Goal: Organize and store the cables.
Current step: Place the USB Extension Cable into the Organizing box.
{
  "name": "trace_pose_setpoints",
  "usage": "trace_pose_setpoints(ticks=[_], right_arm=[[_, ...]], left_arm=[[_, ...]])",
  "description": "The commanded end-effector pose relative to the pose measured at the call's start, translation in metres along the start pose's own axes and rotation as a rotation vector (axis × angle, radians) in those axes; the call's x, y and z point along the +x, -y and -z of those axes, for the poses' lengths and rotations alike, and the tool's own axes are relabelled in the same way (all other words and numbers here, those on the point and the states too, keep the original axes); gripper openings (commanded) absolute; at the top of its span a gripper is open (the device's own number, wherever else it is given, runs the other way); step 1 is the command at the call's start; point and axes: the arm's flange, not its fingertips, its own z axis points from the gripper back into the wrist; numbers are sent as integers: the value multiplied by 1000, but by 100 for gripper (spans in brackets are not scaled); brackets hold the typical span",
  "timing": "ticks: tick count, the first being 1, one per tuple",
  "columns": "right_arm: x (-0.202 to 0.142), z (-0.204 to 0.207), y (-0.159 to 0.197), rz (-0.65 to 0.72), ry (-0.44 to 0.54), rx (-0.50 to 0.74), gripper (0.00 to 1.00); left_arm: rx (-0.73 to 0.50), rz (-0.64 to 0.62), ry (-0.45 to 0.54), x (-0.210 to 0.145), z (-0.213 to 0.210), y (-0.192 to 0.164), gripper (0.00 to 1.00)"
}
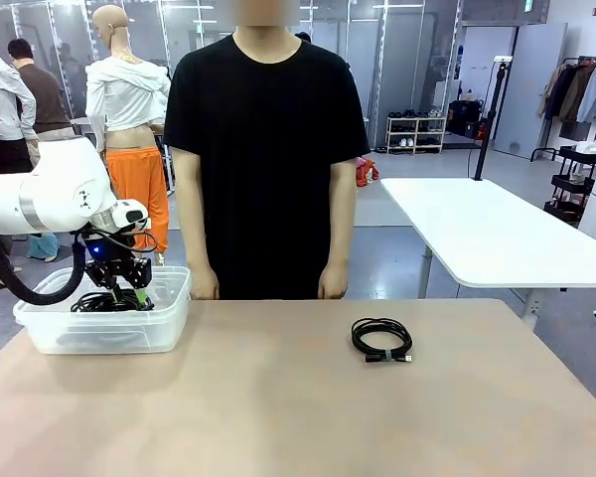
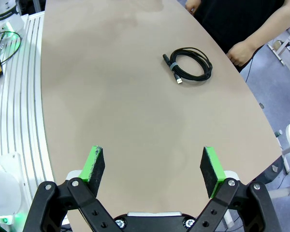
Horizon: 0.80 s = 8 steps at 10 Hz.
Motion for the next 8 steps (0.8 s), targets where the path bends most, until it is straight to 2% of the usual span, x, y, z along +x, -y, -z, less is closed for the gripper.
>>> trace_pose_setpoints(ticks=[1,4,6,7,8], right_arm=[[2,1,1,18,14,-7,100],[2,1,1,18,14,-7,100],[2,1,1,18,14,-7,100],[2,1,1,18,14,-7,100],[2,1,1,18,14,-7,100]], left_arm=[[0,-21,-10,-1,-4,5,100],[17,-56,10,-9,-9,4,97],[22,-31,82,-16,-21,5,100],[5,-43,12,-1,-9,3,100],[5,-43,12,-1,-9,3,100]])
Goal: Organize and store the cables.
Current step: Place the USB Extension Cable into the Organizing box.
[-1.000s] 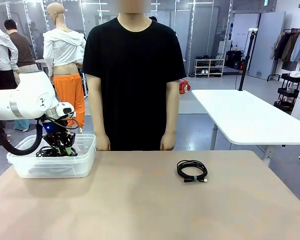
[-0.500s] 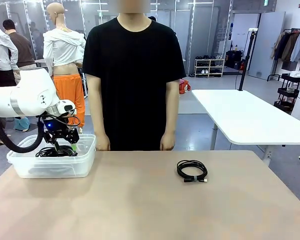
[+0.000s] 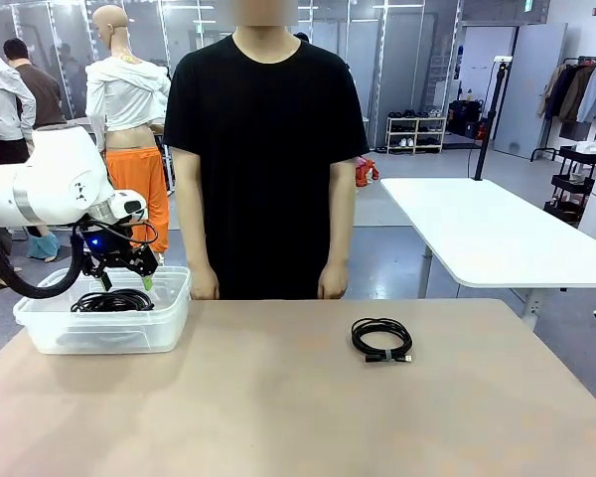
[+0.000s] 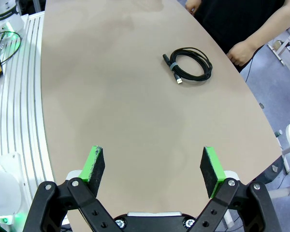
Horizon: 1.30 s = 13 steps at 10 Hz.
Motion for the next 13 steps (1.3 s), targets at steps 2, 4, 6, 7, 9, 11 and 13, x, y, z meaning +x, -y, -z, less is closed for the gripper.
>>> trace_pose_setpoints(ticks=[2,4,6,7,9,11,13], right_arm=[[2,1,1,18,14,-7,100],[2,1,1,18,14,-7,100],[2,1,1,18,14,-7,100],[2,1,1,18,14,-7,100],[2,1,1,18,14,-7,100],[2,1,1,18,14,-7,100],[2,1,1,18,14,-7,100]], left_arm=[[-2,-1,-17,1,6,-1,100],[-2,-1,-17,1,6,-1,100],[-2,-1,-17,1,6,-1,100],[-2,-1,-17,1,6,-1,100],[-60,61,22,-4,-16,3,100],[-135,115,65,-26,-53,-5,100],[-234,249,135,-89,-88,-6,100]])
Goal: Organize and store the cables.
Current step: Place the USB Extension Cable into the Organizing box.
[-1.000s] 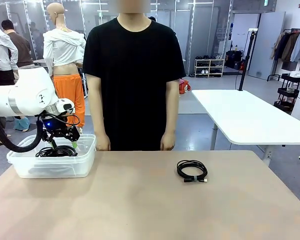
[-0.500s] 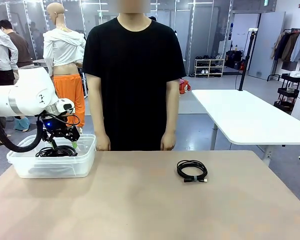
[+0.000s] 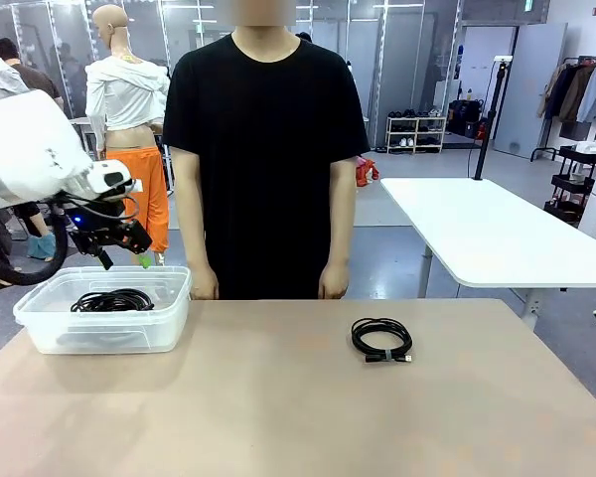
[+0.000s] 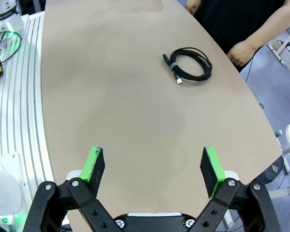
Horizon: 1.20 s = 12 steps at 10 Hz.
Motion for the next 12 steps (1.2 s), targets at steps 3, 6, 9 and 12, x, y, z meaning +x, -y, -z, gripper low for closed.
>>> trace_pose_setpoints(ticks=[3,6,9,12], right_arm=[[2,1,1,18,14,-8,100],[2,1,1,18,14,-8,100],[2,1,1,18,14,-8,100],[2,1,1,18,14,-8,100]], left_arm=[[-215,315,180,-152,-66,-13,100],[-213,492,277,-210,-68,-42,100],[-152,702,262,-232,-72,-65,100],[-185,628,281,-235,-74,-63,100]])
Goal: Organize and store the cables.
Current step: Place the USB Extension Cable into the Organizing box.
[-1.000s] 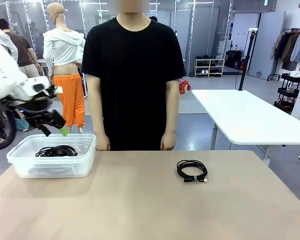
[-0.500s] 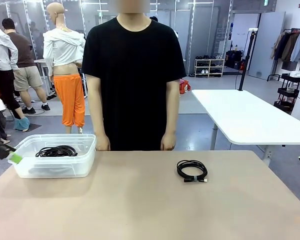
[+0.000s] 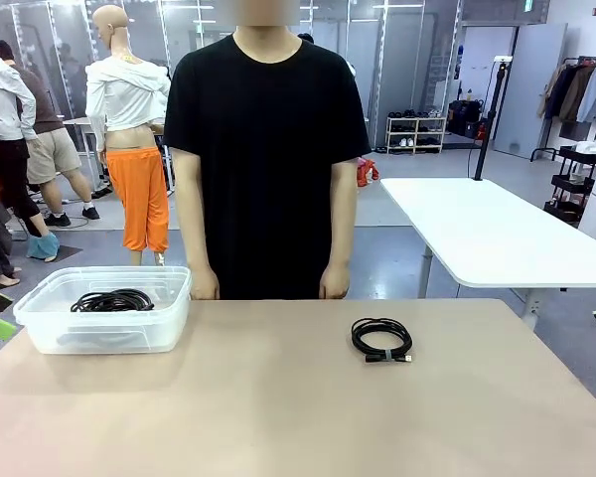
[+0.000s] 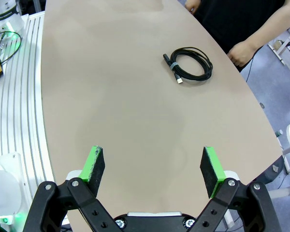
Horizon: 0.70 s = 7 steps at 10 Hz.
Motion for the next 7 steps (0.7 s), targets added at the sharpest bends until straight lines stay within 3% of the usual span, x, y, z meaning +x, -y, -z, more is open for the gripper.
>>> trace_pose_setpoints(ticks=[1,6,7], right_arm=[[2,1,1,16,14,-9,100],[0,0,0,0,0,0,100],[25,7,-2,-63,-84,-4,100]], left_arm=[[-8,-36,15,1,1,1,100],[-8,-36,15,1,1,1,100],[-8,-36,15,1,1,1,100]])
